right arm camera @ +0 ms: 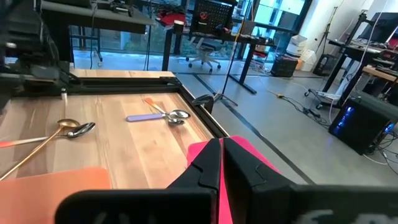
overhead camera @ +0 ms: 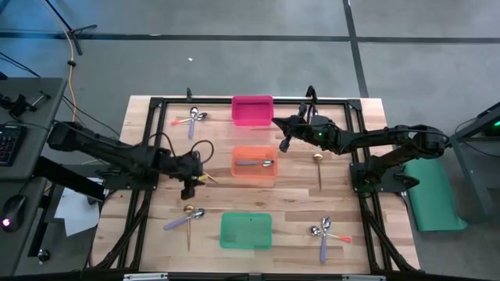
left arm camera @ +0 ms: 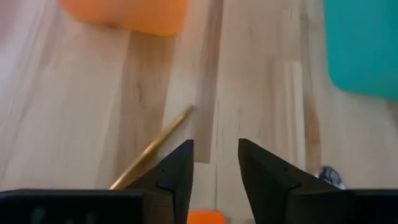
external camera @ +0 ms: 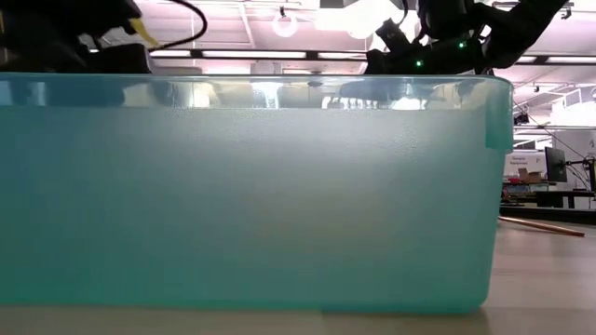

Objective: Sort silverware by color (type)
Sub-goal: Put the middle left gold spoon into the red bin

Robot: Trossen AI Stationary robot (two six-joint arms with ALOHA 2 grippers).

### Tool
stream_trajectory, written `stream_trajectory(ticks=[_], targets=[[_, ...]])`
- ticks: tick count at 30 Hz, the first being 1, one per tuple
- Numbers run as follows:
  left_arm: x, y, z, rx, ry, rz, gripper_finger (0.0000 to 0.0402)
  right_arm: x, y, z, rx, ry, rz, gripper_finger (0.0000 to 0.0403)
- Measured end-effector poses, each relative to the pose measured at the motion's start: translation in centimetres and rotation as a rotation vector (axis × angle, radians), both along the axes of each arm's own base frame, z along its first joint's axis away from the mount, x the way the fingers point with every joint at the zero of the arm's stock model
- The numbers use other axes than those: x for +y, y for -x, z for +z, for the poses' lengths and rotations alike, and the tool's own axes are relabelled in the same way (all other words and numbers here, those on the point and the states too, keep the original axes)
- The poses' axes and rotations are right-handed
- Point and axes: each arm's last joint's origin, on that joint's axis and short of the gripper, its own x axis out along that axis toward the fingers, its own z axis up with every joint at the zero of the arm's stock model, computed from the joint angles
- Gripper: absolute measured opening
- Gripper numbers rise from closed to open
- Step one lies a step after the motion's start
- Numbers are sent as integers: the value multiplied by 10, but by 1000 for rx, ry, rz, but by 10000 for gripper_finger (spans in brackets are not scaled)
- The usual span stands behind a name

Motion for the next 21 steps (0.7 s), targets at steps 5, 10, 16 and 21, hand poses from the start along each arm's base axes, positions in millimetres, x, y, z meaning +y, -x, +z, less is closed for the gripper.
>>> stream_trajectory(ticks=[5,10,16,21], targets=[[-9,4,6,60,-55,-33,122,0,0,0,0,0,0,0],[-7,2,13,96,-79,-31,122,0,0,0,0,0,0,0],[11,-9,4,172,-234,-121,122,0,0,0,-2,-3,-1,0],[26,-27,-6,241,-324,-183,122,0,0,0,-1,-3,-1,0]])
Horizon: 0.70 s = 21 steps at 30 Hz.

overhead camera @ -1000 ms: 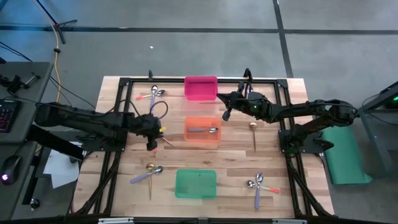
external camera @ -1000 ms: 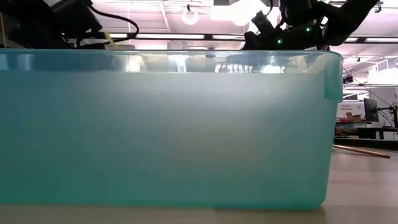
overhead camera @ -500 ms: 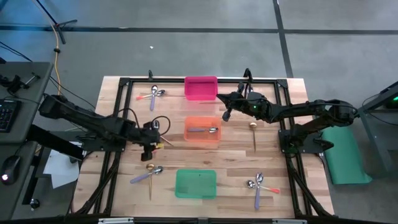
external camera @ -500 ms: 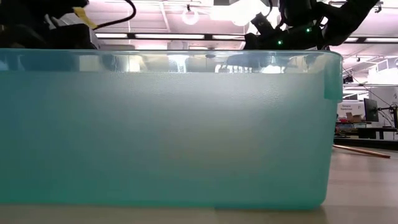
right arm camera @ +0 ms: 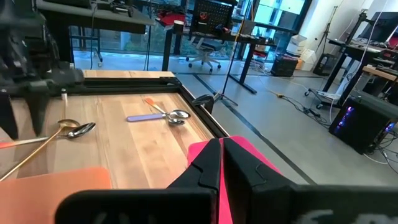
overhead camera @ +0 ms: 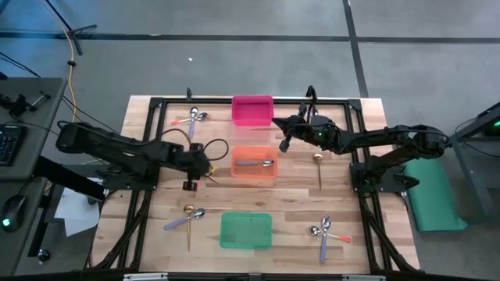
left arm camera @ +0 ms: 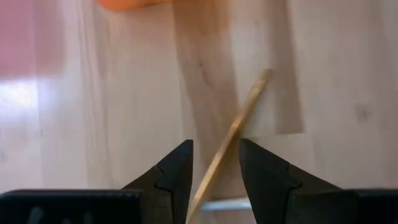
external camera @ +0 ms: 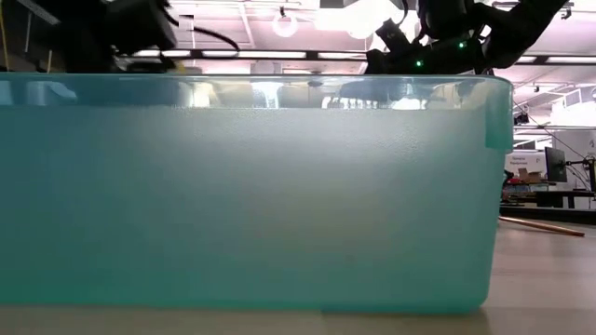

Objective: Sort silverware by color (type)
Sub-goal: Put the middle left gold spoon into the red bin

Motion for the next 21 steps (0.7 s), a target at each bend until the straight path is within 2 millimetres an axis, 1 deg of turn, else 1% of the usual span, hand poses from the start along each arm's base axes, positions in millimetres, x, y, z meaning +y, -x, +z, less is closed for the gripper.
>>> stream_trajectory(ticks=[4,10,15,21], targets=[[9,-13,-10,77,-21,-4,122,0,0,-1,5,-2,0,0],[16,-26,-24,169,-34,-23,122,0,0,-2,16,-5,0,0],[19,-31,-32,212,-23,-31,122,0,0,-2,16,-5,0,0],[19,-30,-34,233,-24,-31,122,0,0,-2,16,-5,0,0]])
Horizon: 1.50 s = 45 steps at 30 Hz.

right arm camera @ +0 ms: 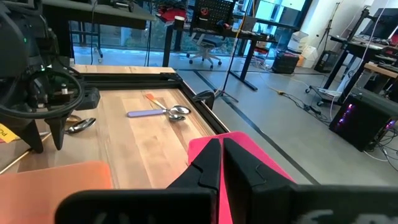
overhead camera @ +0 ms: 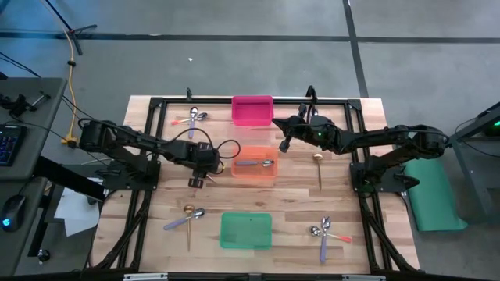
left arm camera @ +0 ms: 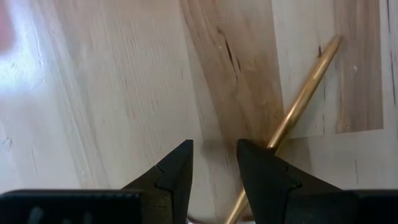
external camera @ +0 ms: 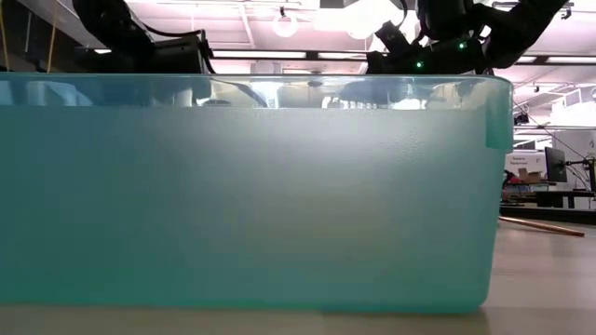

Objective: Sort silverware by color (type)
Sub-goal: Put the middle left gold spoon into the red bin

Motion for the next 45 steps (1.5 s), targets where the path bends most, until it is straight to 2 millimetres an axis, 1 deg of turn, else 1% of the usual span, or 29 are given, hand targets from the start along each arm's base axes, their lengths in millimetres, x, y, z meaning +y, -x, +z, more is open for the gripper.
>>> stream_trajectory(ticks=[8,12,17,24,28,31,36,41,45], targets=[[0,-2,5,23,3,-1,115,0,0,0,1,-1,0,0],[0,-9,15,-6,2,-1,111,0,0,-1,4,-1,0,0],[0,-12,20,-4,26,-5,111,0,0,-1,7,-2,0,0],[-6,-5,18,63,125,-29,111,0,0,-1,12,-4,0,0],[-10,-3,17,93,125,-49,111,0,0,-1,14,-4,0,0],[-12,-4,14,109,88,-52,111,0,0,-1,14,-4,0,0],[-10,-6,5,155,43,-46,109,0,0,-2,19,-6,0,0],[-10,-8,-4,208,42,-74,87,0,0,-2,20,-6,0,0],[-11,-7,-4,213,42,-105,47,0,0,-2,20,-6,0,0]])
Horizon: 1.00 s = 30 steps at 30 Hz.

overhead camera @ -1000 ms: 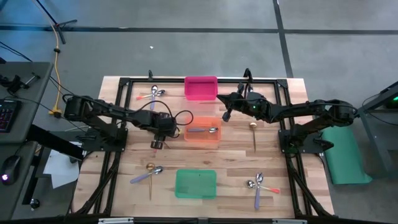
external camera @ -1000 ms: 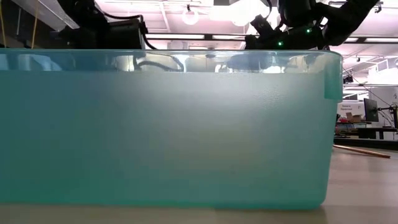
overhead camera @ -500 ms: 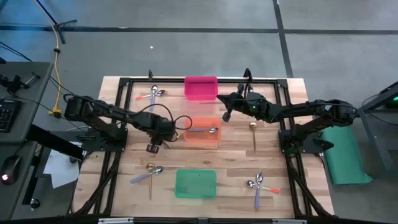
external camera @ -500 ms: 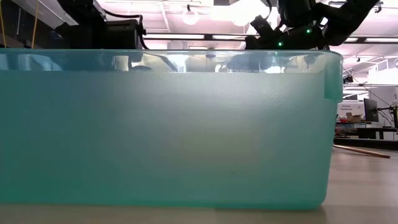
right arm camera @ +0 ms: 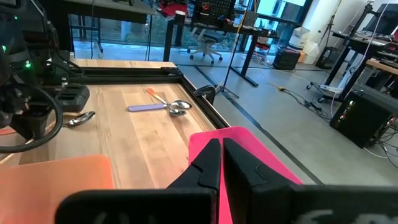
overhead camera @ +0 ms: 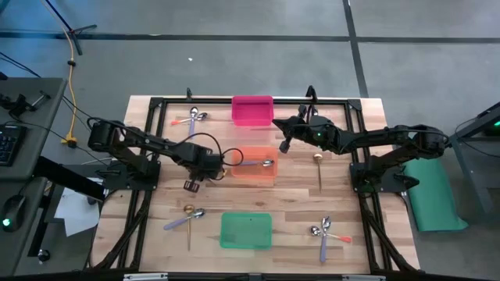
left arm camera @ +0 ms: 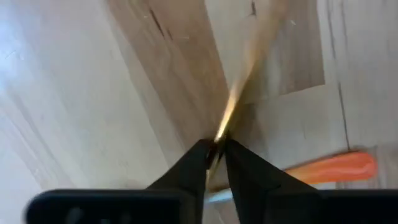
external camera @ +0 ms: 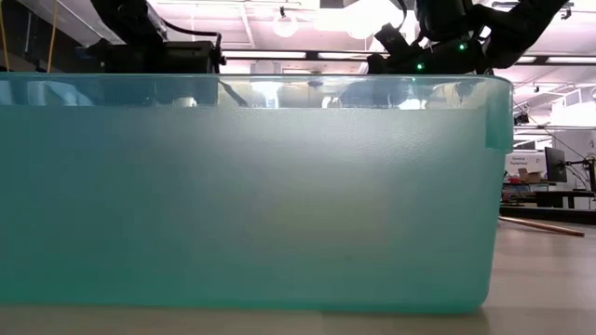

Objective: Sort silverware by color (type)
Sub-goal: Put the middle left gold spoon into the red bin

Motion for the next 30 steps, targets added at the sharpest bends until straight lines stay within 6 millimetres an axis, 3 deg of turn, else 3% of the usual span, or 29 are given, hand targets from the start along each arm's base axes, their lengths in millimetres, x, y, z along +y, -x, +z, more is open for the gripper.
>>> stream_trajectory(ticks=[4,13,25,30], targets=[[0,1,6,-38,-1,-23,10,0,0,0,0,0,0,0],[11,8,38,-190,-95,22,5,0,0,0,1,0,0,0],[50,7,110,-811,-171,257,5,0,0,0,1,0,0,0],[86,-11,139,-880,-230,355,4,0,0,0,-10,-19,-4,0]])
